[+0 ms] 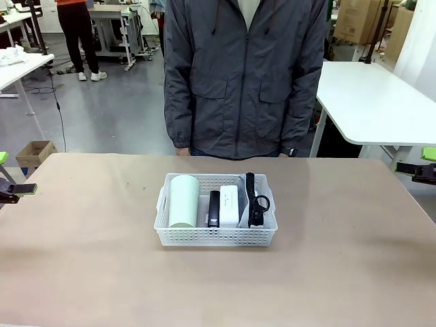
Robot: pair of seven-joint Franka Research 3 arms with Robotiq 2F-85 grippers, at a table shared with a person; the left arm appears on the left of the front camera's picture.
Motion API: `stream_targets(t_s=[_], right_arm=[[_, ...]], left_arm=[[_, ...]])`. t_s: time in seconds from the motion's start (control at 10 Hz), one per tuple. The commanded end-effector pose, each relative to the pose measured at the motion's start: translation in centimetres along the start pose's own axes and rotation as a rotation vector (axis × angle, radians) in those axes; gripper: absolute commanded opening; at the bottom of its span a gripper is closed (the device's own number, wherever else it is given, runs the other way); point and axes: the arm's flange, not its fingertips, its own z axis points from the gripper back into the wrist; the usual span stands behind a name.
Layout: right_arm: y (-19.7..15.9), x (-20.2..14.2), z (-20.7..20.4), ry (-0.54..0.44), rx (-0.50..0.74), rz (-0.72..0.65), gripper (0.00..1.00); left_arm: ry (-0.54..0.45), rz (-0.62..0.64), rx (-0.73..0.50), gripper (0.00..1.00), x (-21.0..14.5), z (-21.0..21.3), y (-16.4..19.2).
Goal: Efficiently arrange items inside the basket to fit them all.
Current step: Pick up the Reusable plastic cup and place it inside the Organizing basket.
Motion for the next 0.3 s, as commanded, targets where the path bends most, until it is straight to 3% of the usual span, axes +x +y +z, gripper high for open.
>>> stream_targets(t_s=[0.0,0.2], right_arm=[[0.32,-0.02,-0.12,-0.011,0.009,0.010,1.00],[0.32,-0.02,-0.12,-0.011,0.009,0.010,1.00]], left_arm=[[-0.006,-0.011,-0.012,1.00,-0.44,-0.17,-0.37],[-0.006,-0.011,-0.012,1.00,-0.44,-0.17,-0.37]])
